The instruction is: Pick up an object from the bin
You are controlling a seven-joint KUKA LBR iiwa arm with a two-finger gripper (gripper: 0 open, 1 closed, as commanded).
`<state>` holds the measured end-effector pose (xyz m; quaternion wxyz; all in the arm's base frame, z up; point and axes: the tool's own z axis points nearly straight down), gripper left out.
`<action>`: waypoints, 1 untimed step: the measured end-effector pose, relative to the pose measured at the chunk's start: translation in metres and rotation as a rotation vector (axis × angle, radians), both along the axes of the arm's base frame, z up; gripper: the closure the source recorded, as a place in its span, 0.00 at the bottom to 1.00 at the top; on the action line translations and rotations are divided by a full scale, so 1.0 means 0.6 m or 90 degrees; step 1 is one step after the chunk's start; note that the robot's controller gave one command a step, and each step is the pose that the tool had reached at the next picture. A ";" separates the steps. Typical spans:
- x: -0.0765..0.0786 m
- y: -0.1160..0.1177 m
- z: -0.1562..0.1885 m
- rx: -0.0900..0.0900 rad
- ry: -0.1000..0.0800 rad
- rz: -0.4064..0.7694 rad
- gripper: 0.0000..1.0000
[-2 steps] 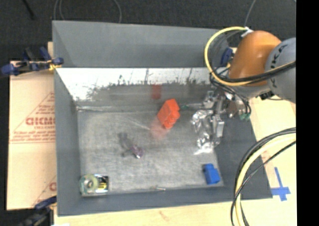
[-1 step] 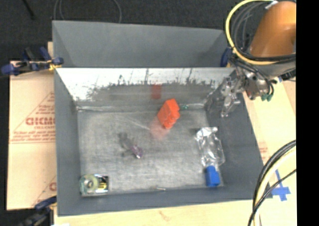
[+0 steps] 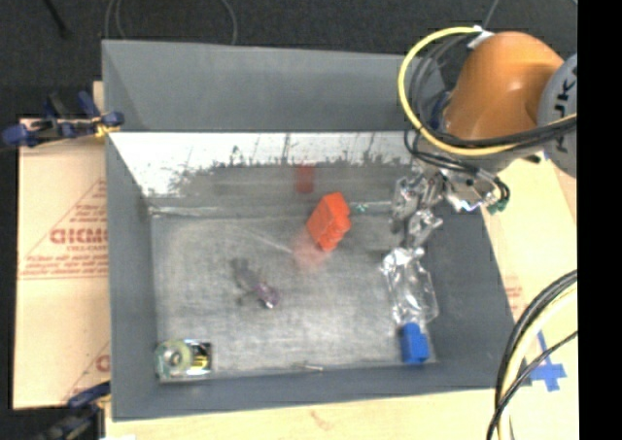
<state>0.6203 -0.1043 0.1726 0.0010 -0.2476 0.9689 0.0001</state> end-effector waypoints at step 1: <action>0.046 0.026 -0.086 -0.001 -0.001 0.129 1.00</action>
Offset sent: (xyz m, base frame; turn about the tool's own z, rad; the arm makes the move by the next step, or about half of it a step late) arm 0.0271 0.0168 -0.0511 -0.2044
